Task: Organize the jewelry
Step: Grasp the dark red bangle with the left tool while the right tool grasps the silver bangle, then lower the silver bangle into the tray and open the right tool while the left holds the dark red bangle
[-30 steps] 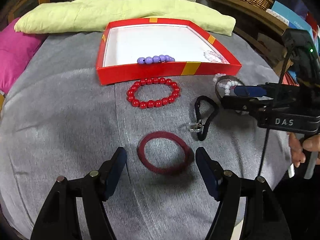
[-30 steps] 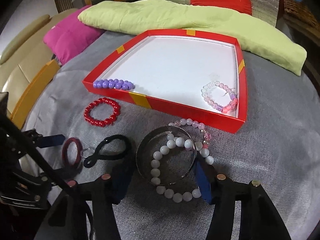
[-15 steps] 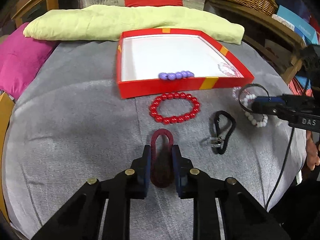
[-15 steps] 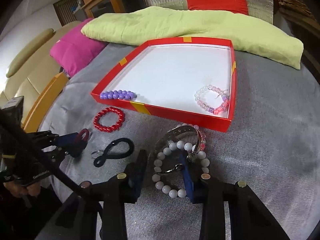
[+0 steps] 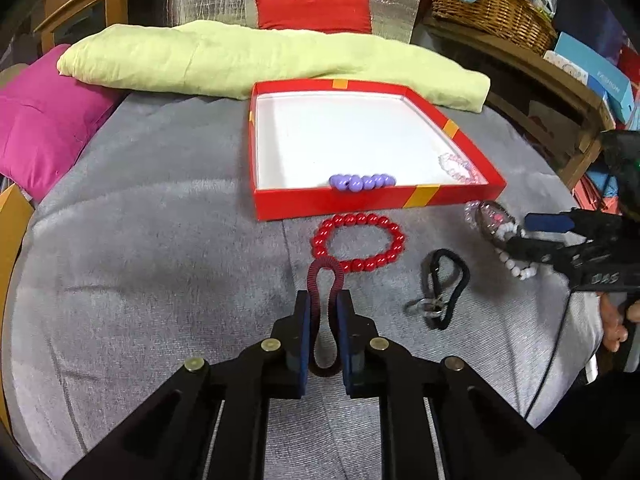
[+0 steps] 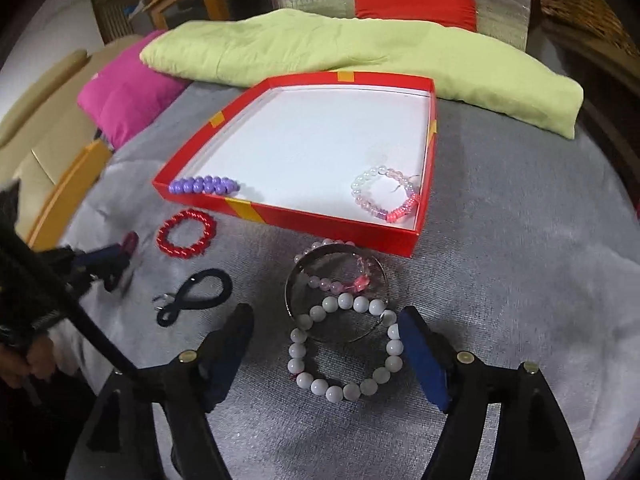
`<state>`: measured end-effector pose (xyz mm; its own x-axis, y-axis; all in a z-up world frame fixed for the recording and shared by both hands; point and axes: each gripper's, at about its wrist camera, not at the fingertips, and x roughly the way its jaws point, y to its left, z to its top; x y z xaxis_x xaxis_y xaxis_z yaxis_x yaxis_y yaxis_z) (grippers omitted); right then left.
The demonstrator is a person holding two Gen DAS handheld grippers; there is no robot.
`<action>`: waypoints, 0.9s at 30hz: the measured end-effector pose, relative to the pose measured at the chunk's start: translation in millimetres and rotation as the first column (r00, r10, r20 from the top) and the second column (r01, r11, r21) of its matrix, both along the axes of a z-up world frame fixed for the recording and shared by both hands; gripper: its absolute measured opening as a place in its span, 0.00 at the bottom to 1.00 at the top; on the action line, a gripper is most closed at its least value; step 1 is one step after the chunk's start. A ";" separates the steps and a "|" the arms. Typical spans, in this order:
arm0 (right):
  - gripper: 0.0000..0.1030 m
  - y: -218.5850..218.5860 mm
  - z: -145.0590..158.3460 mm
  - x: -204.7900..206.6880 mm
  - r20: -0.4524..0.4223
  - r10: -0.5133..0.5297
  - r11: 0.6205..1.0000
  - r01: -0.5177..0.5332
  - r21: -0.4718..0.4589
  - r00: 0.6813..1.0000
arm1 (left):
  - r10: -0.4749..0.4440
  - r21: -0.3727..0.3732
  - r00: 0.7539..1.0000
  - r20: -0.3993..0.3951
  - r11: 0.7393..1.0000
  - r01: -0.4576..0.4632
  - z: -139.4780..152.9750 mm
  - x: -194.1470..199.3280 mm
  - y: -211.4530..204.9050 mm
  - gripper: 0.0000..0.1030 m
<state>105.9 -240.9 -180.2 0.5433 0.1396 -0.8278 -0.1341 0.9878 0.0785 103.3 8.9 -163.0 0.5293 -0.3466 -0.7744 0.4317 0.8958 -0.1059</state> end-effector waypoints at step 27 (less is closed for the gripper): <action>0.62 -9.1 48.9 27.1 0.219 -0.090 0.973 0.038 0.230 0.972 | 0.015 -0.082 0.997 0.080 0.997 -0.008 36.3 29.2 -17.5 0.13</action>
<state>133.0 -250.0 -131.3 0.7267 0.2645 -0.6340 -0.1108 0.9559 0.2718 132.5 -8.6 -126.8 0.5931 -0.4001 -0.6987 0.4314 0.8906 -0.1439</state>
